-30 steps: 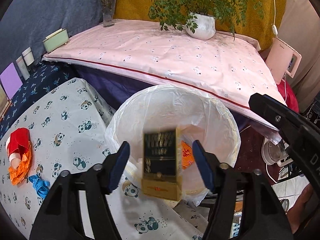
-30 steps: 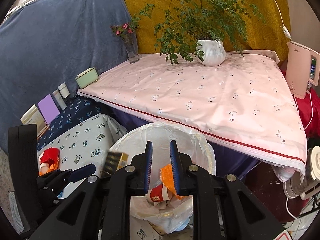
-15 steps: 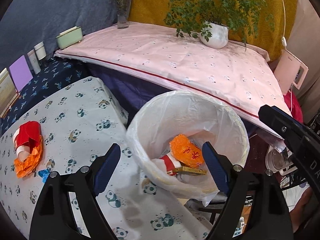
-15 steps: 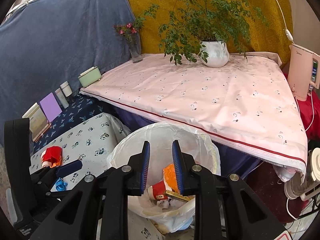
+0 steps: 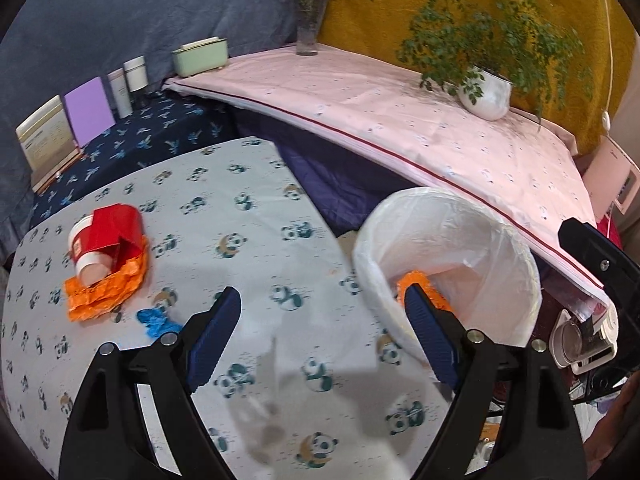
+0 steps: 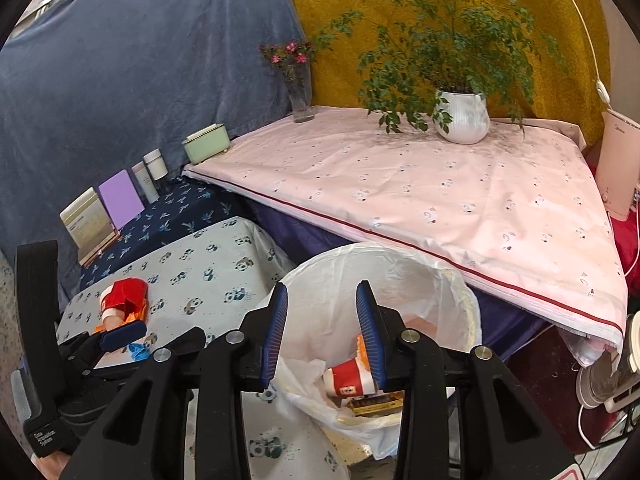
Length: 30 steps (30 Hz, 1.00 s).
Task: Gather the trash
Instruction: 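Move both grippers back to the remaining trash on the table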
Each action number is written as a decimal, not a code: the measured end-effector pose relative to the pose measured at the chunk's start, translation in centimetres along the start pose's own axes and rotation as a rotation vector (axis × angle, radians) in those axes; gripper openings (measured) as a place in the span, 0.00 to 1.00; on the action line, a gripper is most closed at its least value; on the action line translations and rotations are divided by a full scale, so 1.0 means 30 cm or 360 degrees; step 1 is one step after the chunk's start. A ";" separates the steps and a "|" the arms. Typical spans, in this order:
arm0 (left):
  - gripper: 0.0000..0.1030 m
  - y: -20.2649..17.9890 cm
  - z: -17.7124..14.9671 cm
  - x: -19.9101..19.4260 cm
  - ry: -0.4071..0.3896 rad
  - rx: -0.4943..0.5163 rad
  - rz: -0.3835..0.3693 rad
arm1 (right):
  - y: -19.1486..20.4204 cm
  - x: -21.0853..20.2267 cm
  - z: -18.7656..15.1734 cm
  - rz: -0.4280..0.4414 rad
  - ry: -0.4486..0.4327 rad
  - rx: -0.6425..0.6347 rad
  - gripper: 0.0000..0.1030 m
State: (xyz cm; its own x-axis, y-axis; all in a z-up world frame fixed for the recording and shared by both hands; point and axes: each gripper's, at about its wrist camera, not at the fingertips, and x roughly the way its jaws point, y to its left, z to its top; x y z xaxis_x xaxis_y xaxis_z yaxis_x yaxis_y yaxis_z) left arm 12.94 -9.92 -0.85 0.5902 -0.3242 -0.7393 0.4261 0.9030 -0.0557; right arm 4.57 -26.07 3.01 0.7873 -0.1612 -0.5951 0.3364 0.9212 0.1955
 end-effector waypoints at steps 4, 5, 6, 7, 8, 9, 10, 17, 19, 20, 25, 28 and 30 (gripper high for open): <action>0.79 0.078 -0.019 -0.016 0.0007 -0.0055 0.0038 | 0.063 0.002 -0.009 0.0036 0.0012 -0.0038 0.35; 0.79 0.103 -0.026 -0.021 0.0008 -0.0073 0.0053 | 0.077 0.004 -0.011 0.0044 0.0017 -0.0047 0.36; 0.79 0.121 -0.029 -0.023 0.0009 -0.0086 0.0065 | 0.096 0.007 -0.015 0.0054 0.0022 -0.0060 0.36; 0.79 0.140 -0.035 -0.026 0.0010 -0.0099 0.0079 | 0.113 0.010 -0.018 0.0064 0.0028 -0.0070 0.36; 0.79 0.167 -0.042 -0.030 0.0011 -0.0118 0.0096 | 0.131 0.013 -0.022 0.0076 0.0035 -0.0080 0.37; 0.79 0.187 -0.046 -0.033 0.0011 -0.0132 0.0109 | 0.152 0.020 -0.027 0.0089 0.0043 -0.0092 0.37; 0.79 0.216 -0.053 -0.037 0.0011 -0.0150 0.0127 | 0.174 0.024 -0.030 0.0100 0.0050 -0.0104 0.37; 0.79 0.391 -0.104 -0.052 0.0030 -0.0278 0.0233 | 0.321 0.066 -0.066 0.0188 0.0114 -0.0182 0.38; 0.79 0.434 -0.120 -0.053 0.0038 -0.0311 0.0258 | 0.363 0.080 -0.078 0.0209 0.0135 -0.0207 0.38; 0.79 0.462 -0.129 -0.052 0.0046 -0.0331 0.0271 | 0.381 0.087 -0.086 0.0217 0.0145 -0.0218 0.38; 0.82 0.566 -0.161 -0.051 0.0064 -0.0403 0.0319 | 0.476 0.129 -0.127 0.0261 0.0203 -0.0272 0.38; 0.86 0.622 -0.181 -0.052 0.0064 -0.0438 0.0352 | 0.525 0.156 -0.152 0.0281 0.0240 -0.0300 0.38; 0.86 0.658 -0.191 -0.046 0.0078 -0.0458 0.0363 | 0.553 0.175 -0.168 0.0291 0.0261 -0.0314 0.40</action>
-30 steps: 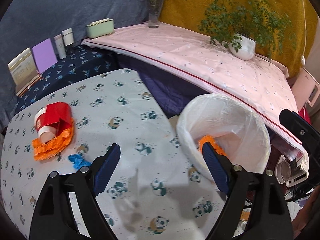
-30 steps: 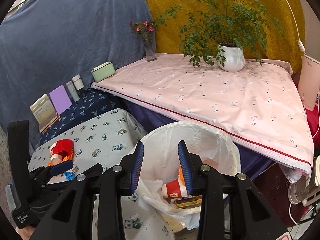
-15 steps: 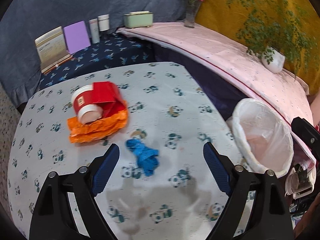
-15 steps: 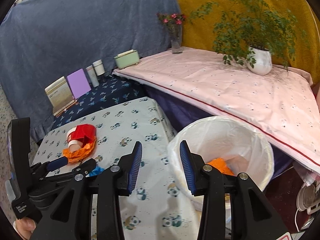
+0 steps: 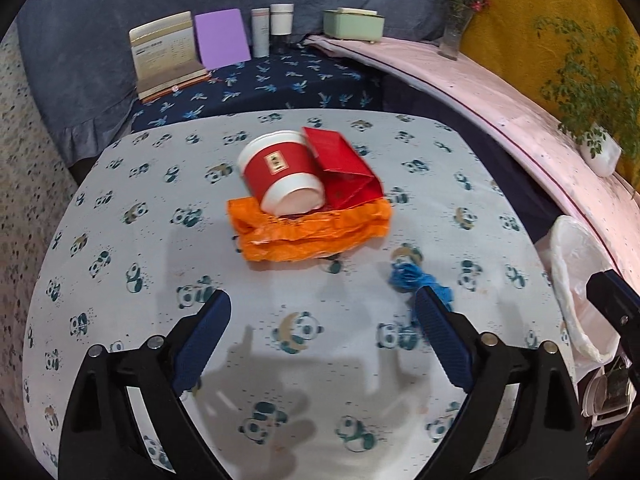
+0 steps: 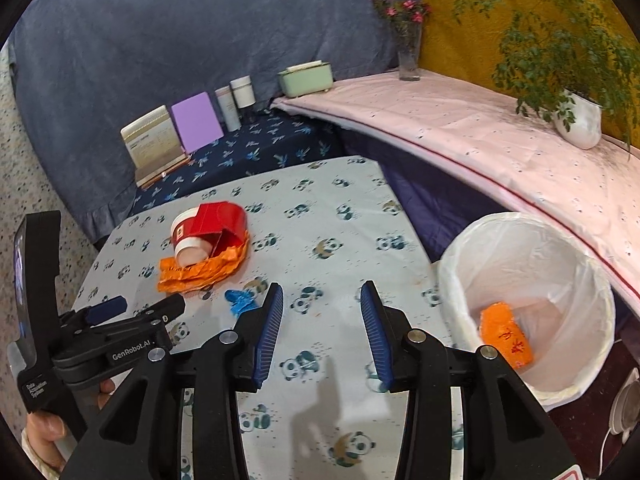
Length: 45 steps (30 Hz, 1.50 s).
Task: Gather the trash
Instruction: 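Move both grippers back to the remaining trash on the table, then grasp the blue tangled cord with the right gripper while the left gripper grasps the orange bag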
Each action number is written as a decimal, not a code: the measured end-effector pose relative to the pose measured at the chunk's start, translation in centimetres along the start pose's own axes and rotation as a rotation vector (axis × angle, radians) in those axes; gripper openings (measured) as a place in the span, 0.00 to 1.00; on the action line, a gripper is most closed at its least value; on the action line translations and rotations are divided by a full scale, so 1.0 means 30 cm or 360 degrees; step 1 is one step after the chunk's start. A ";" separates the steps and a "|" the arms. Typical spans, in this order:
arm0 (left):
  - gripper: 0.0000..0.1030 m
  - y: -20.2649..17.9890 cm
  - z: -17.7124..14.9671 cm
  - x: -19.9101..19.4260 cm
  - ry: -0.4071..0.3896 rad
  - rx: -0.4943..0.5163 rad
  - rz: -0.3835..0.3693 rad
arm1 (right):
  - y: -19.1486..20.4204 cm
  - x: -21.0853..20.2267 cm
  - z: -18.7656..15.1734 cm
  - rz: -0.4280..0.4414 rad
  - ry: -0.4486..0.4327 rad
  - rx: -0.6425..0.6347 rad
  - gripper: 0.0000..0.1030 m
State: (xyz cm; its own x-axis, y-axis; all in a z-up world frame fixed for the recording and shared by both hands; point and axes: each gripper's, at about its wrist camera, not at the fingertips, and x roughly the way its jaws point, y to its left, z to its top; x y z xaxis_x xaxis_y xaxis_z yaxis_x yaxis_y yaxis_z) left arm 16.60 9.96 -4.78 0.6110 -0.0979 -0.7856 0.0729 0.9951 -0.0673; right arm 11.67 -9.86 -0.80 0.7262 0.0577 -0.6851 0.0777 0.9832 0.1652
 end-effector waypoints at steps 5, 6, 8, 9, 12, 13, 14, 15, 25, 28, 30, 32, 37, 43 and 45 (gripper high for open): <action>0.87 0.077 0.005 0.042 0.0037 -0.0062 0.0016 | 0.070 0.080 -0.023 0.0028 0.0071 -0.0037 0.46; 0.87 0.095 0.010 0.053 0.0047 -0.0079 0.0018 | 0.085 0.098 -0.028 0.0032 0.0089 -0.0050 0.46; 0.87 0.122 0.017 0.068 0.0057 -0.0105 0.0022 | 0.109 0.130 -0.037 0.0040 0.0117 -0.0070 0.46; 0.88 0.135 0.022 0.076 0.0060 -0.0117 0.0023 | 0.122 0.149 -0.042 0.0044 0.0134 -0.0080 0.46; 0.88 0.166 0.040 0.101 0.0070 -0.0146 0.0023 | 0.154 0.204 -0.055 0.0060 0.0183 -0.0095 0.46; 0.88 0.171 0.046 0.108 0.0072 -0.0152 0.0025 | 0.161 0.218 -0.059 0.0063 0.0195 -0.0099 0.46; 0.88 0.177 0.053 0.119 0.0074 -0.0160 0.0025 | 0.169 0.235 -0.062 0.0067 0.0208 -0.0105 0.46; 0.88 0.180 0.061 0.130 0.0080 -0.0167 0.0025 | 0.179 0.253 -0.065 0.0070 0.0223 -0.0112 0.46; 0.78 0.181 0.099 0.260 0.0156 -0.0200 -0.0032 | 0.192 0.377 -0.077 0.0061 0.0307 -0.0121 0.46; 0.58 0.178 0.099 0.293 0.0208 -0.0197 -0.0068 | 0.182 0.402 -0.086 0.0064 0.0332 -0.0109 0.46; 0.51 0.172 0.097 0.296 0.0201 -0.0182 -0.0059 | 0.177 0.413 -0.093 0.0067 0.0341 -0.0104 0.46; 0.40 0.165 0.096 0.291 0.0205 -0.0169 -0.0072 | 0.176 0.412 -0.096 0.0064 0.0328 -0.0109 0.44; 0.12 0.149 0.087 0.260 0.0217 -0.0170 -0.0125 | 0.158 0.397 -0.096 0.0086 0.0330 -0.0080 0.29; 0.07 0.106 0.077 0.187 0.0173 -0.0142 -0.0162 | 0.116 0.329 -0.087 0.0077 0.0274 -0.0028 0.24; 0.06 0.087 0.074 0.150 0.0149 -0.0129 -0.0173 | 0.094 0.293 -0.078 0.0072 0.0241 -0.0009 0.23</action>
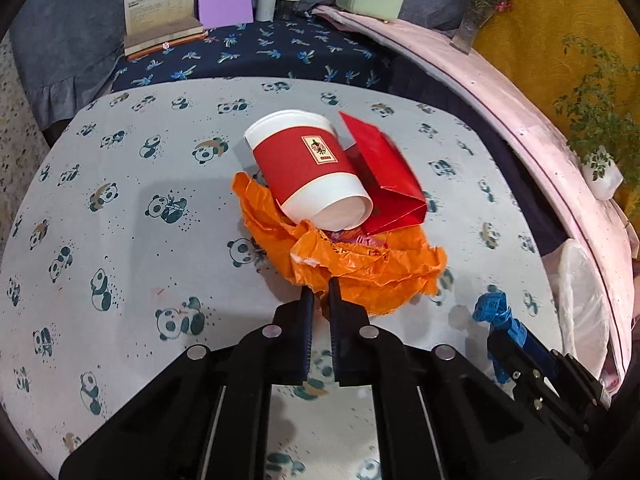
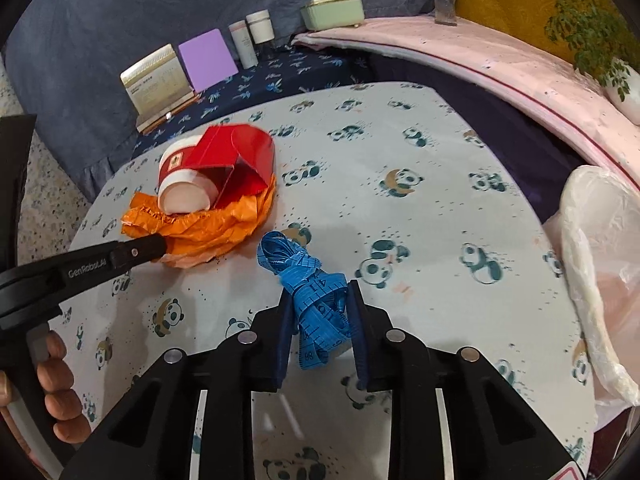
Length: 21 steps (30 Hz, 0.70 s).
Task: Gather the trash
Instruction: 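Grasp the blue tangled cord with the right gripper while the left gripper grasps the orange bag, then carry the orange bag and blue cord over the white bin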
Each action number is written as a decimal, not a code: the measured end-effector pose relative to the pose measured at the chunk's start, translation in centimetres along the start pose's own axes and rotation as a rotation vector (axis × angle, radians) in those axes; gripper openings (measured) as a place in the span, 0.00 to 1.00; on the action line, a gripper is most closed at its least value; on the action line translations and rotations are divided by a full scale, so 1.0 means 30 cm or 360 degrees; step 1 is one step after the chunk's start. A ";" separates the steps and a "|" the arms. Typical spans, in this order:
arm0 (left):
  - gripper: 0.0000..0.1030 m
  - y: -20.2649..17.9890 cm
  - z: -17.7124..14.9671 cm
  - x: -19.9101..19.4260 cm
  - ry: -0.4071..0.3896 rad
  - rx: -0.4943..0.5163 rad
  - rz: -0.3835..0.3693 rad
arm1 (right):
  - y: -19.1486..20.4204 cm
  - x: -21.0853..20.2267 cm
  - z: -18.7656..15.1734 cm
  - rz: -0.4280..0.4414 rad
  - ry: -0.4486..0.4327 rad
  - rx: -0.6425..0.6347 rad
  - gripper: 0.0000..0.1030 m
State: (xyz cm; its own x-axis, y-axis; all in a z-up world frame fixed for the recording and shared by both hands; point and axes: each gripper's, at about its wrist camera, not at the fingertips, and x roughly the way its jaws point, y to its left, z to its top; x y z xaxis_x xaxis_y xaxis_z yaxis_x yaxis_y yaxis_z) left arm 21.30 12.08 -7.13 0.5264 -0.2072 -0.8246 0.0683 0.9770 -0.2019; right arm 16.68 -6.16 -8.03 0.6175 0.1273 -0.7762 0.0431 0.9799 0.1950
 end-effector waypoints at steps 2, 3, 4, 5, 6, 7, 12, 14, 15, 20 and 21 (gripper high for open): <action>0.06 -0.026 -0.007 -0.036 -0.0021 0.0019 -0.0016 | -0.019 -0.035 0.004 -0.0004 -0.0032 0.0019 0.23; 0.06 -0.042 -0.011 -0.054 -0.0031 0.0031 -0.0031 | -0.031 -0.058 0.006 -0.0008 -0.0052 0.0031 0.23; 0.06 -0.054 -0.012 -0.066 -0.0039 0.0040 -0.0036 | -0.042 -0.079 0.008 -0.0014 -0.0072 0.0039 0.23; 0.06 -0.074 -0.017 -0.086 -0.0054 0.0057 -0.0039 | -0.050 -0.097 0.011 -0.0019 -0.0089 0.0046 0.23; 0.06 -0.094 -0.022 -0.105 -0.0067 0.0077 -0.0047 | -0.062 -0.121 0.014 -0.0023 -0.0110 0.0056 0.23; 0.05 -0.110 -0.024 -0.119 -0.0076 0.0090 -0.0053 | -0.071 -0.145 0.016 -0.0029 -0.0131 0.0066 0.23; 0.04 -0.215 -0.046 -0.202 -0.0136 0.0183 -0.0089 | -0.130 -0.256 0.029 -0.0053 -0.0231 0.0103 0.23; 0.04 -0.261 -0.054 -0.230 -0.0156 0.0224 -0.0103 | -0.153 -0.295 0.033 -0.0062 -0.0266 0.0117 0.23; 0.04 -0.281 -0.058 -0.242 -0.0165 0.0244 -0.0106 | -0.167 -0.317 0.035 -0.0068 -0.0286 0.0125 0.23; 0.04 -0.404 -0.076 -0.298 -0.0208 0.0348 -0.0135 | -0.246 -0.404 0.034 -0.0100 -0.0357 0.0168 0.23; 0.04 -0.431 -0.080 -0.308 -0.0217 0.0371 -0.0141 | -0.263 -0.420 0.032 -0.0109 -0.0370 0.0175 0.23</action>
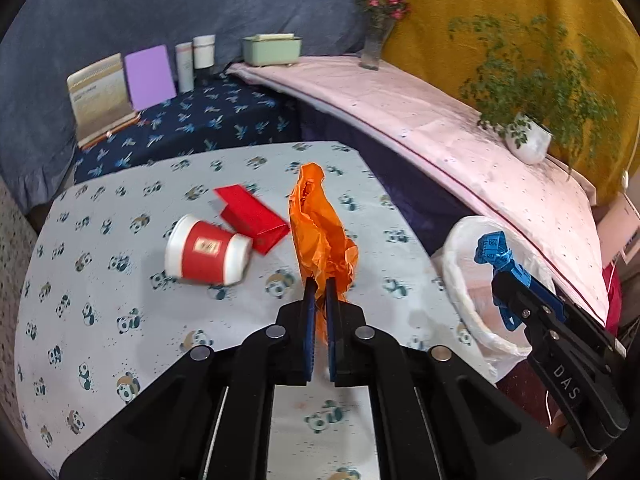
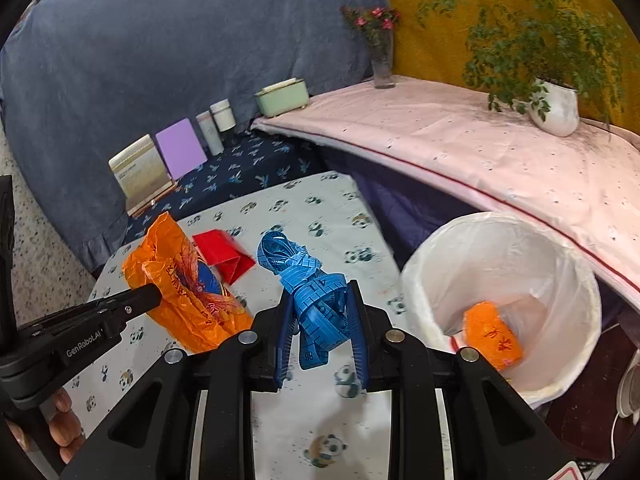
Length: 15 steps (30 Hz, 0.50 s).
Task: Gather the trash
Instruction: 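Carry the orange bag and blue cord over the white bin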
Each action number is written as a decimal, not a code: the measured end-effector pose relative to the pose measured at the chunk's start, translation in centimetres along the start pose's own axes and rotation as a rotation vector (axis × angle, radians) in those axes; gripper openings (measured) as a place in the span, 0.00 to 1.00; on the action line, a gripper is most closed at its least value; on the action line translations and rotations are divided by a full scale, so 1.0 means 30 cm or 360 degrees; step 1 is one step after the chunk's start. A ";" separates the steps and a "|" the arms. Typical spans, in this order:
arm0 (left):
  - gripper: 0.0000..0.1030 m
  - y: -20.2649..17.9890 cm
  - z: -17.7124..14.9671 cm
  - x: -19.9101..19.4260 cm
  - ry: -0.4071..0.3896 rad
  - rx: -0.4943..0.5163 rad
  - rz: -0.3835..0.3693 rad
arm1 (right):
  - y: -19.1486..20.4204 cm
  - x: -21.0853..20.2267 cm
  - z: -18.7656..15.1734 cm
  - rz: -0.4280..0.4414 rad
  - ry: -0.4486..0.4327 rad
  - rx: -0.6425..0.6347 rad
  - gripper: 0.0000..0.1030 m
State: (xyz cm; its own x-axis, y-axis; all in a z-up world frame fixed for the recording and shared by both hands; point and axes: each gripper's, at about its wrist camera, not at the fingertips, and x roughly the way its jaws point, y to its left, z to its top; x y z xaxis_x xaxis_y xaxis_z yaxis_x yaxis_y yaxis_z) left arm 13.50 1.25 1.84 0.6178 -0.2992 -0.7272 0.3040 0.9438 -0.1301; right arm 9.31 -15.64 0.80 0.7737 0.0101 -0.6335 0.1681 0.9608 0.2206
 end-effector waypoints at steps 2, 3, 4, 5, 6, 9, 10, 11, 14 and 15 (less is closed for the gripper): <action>0.04 -0.049 0.006 -0.014 -0.0014 0.0038 -0.0016 | -0.034 -0.031 0.007 -0.0017 -0.0026 0.0012 0.23; 0.04 -0.078 0.009 -0.021 -0.0022 0.0060 -0.0026 | -0.048 -0.044 0.007 -0.0023 -0.0036 0.0016 0.23; 0.04 -0.103 0.011 -0.026 -0.0027 0.0078 -0.0034 | -0.064 -0.056 0.009 -0.0032 -0.0047 0.0021 0.23; 0.04 -0.129 0.014 -0.030 -0.0032 0.0096 -0.0043 | -0.079 -0.067 0.014 -0.0041 -0.0058 0.0029 0.23; 0.04 -0.158 0.015 -0.036 -0.0040 0.0117 -0.0052 | -0.098 -0.079 0.017 -0.0048 -0.0069 0.0041 0.23; 0.04 -0.247 0.026 -0.044 -0.0060 0.0181 -0.0079 | -0.158 -0.111 0.021 -0.0074 -0.0095 0.0075 0.23; 0.04 -0.265 0.028 -0.045 -0.0062 0.0193 -0.0085 | -0.175 -0.119 0.023 -0.0082 -0.0101 0.0084 0.23; 0.04 -0.302 0.032 -0.045 -0.0067 0.0219 -0.0101 | -0.194 -0.127 0.022 -0.0091 -0.0107 0.0094 0.23; 0.04 -0.372 0.040 -0.043 -0.0075 0.0263 -0.0133 | -0.255 -0.151 0.021 -0.0123 -0.0122 0.0128 0.23; 0.04 -0.399 0.042 -0.041 -0.0077 0.0277 -0.0146 | -0.279 -0.159 0.020 -0.0135 -0.0127 0.0144 0.23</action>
State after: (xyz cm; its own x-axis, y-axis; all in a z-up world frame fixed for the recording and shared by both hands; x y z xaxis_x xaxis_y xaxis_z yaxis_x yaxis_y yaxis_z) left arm 10.00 -9.86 5.14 0.6144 -0.3932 -0.6840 0.4789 0.8749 -0.0728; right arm 4.58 -23.90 2.43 0.7999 -0.0955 -0.5925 0.2864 0.9283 0.2370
